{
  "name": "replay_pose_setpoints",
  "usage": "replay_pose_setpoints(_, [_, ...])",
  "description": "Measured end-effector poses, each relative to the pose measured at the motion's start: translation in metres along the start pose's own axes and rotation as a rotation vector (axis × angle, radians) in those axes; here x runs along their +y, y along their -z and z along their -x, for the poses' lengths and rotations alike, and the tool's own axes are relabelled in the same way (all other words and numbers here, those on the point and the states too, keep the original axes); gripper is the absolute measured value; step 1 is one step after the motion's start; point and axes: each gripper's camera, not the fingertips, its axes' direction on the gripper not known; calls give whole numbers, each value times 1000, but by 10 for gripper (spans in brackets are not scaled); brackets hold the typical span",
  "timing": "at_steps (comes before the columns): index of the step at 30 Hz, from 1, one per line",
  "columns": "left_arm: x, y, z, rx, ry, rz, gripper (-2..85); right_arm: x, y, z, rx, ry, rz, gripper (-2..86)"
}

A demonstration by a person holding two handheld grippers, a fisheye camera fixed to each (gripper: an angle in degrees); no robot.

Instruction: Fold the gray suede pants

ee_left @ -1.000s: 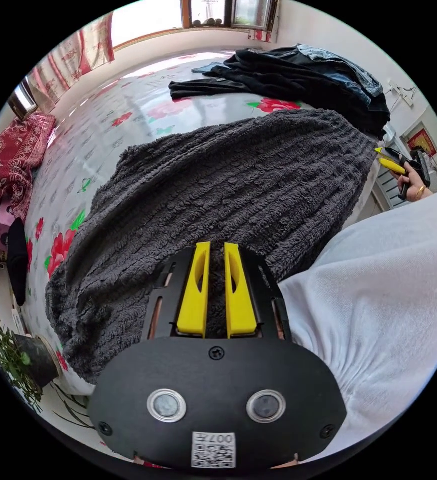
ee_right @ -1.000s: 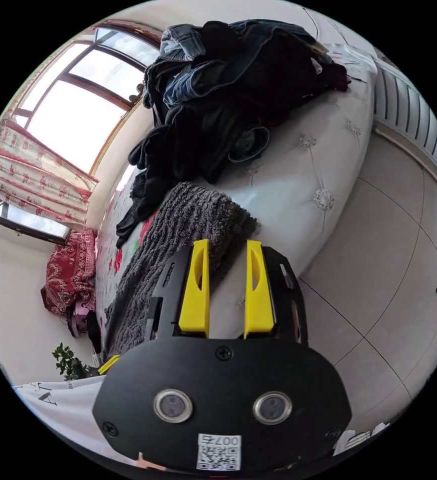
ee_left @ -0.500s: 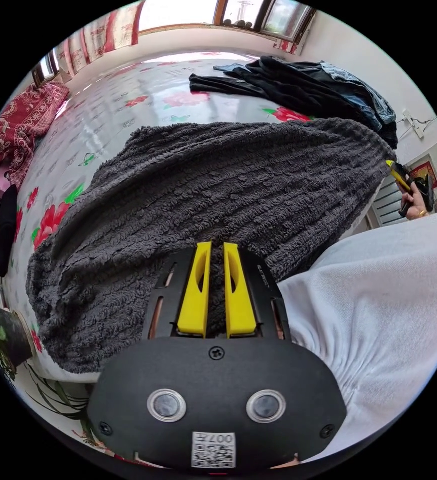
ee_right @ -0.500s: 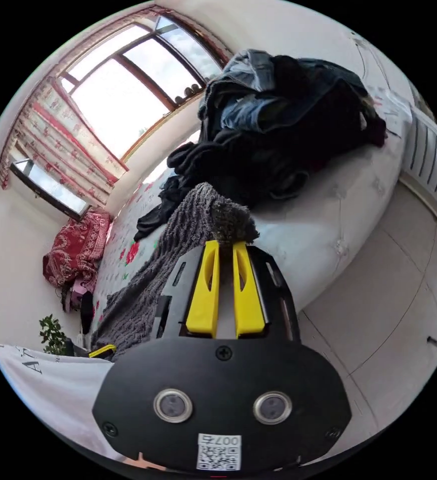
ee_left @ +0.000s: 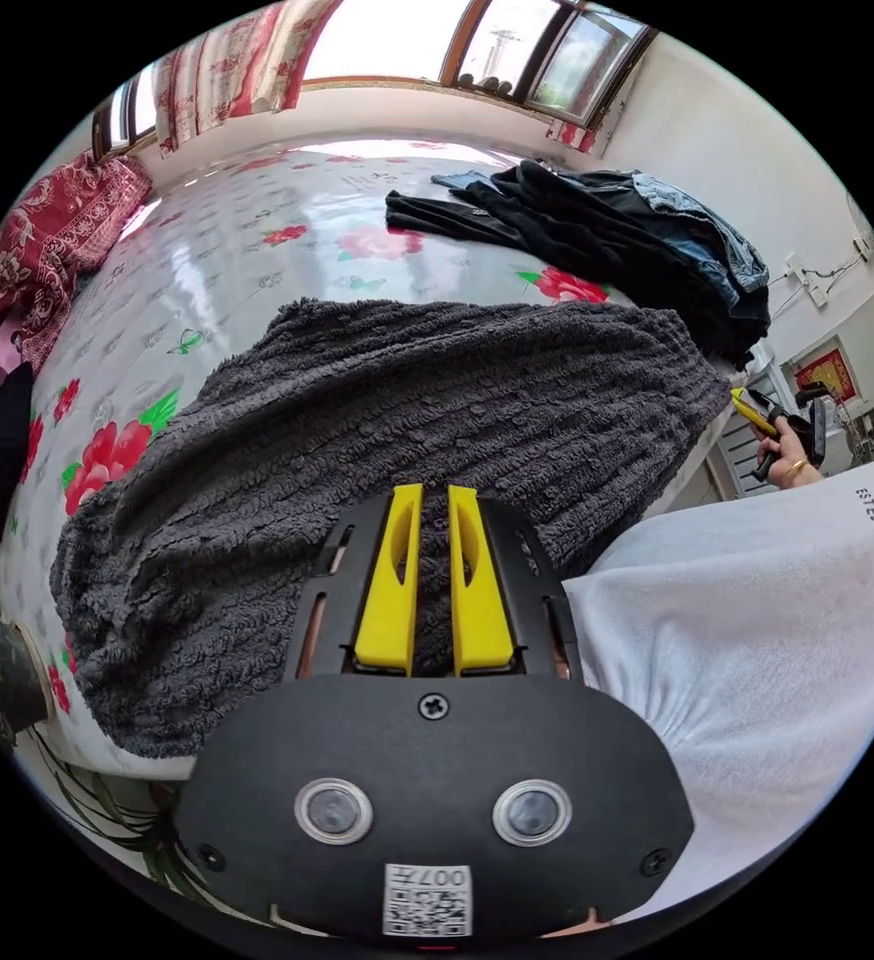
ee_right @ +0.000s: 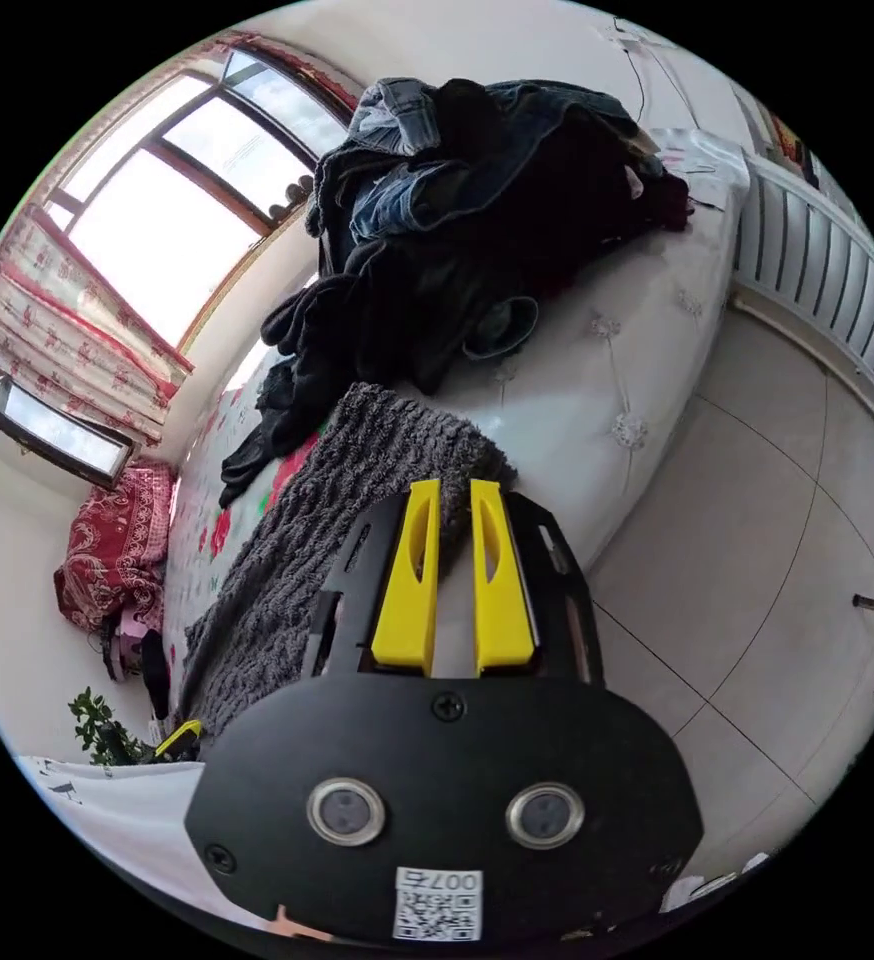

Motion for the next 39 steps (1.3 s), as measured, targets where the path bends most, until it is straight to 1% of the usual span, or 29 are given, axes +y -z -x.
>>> replay_pose_setpoints(2, [4,-7,-5,-15,-26,46,54,-7,9,28,-19,79,-38,56])
replay_pose_setpoints(5, [16,-20,-20,-59,-97,118,53,-15,-6,98,-120,278,11,53])
replay_pose_setpoints(7, [23,-29,-35,-129,-149,137,38,-5,-45,174,-207,471,127,51])
replay_pose_setpoints(8, [24,-29,-38,-140,-160,131,31,1,-57,195,-223,521,158,50])
replay_pose_setpoints(10, [22,-31,-48,-190,-162,137,4,36,-110,279,-267,719,288,47])
replay_pose_setpoints(11, [21,-31,-49,-195,-161,139,1,47,-124,298,-277,763,321,46])
replay_pose_setpoints(13, [23,-27,-52,-200,-171,145,-7,90,-175,366,-305,903,434,41])
replay_pose_setpoints(16, [30,-21,-51,-173,-163,145,-9,134,-229,426,-282,1023,529,34])
replay_pose_setpoints(17, [32,-20,-51,-167,-158,146,-9,142,-240,434,-270,1043,544,32])
replay_pose_setpoints(19, [37,-18,-50,-151,-146,152,-9,164,-290,449,-138,1092,636,23])
replay_pose_setpoints(20, [38,-17,-50,-148,-149,157,-9,165,-299,448,-115,1103,650,20])
replay_pose_setpoints(21, [40,-15,-51,-150,-153,160,-9,156,-302,448,-146,1107,605,14])
replay_pose_setpoints(23, [42,-14,-51,-149,-160,160,-9,130,-315,444,-136,996,641,8])
replay_pose_setpoints(24, [43,-14,-49,-147,-159,159,-9,115,-320,440,-163,927,682,6])
replay_pose_setpoints(26, [41,-13,-44,-138,-150,161,-9,96,-310,428,-166,880,626,6])
replay_pose_setpoints(29, [41,-7,-33,-110,-116,137,-8,67,-262,384,-311,808,523,17])
replay_pose_setpoints(31, [44,6,-19,-77,-52,76,-5,43,-212,316,-413,674,445,35])
replay_pose_setpoints(32, [46,10,-15,-65,-31,56,-4,39,-199,295,-423,637,426,38])
replay_pose_setpoints(33, [49,19,-5,-46,18,15,-1,31,-173,250,-413,560,372,45])
replay_pose_setpoints(34, [53,29,6,-38,74,-31,3,26,-146,200,-369,466,315,52])
replay_pose_setpoints(35, [56,34,12,-33,103,-55,5,23,-134,176,-341,416,290,56])
replay_pose_setpoints(37, [67,54,37,9,221,-146,14,17,-86,84,-225,223,198,70])
replay_pose_setpoints(39, [78,66,58,37,317,-204,21,16,-57,28,-165,106,138,81])
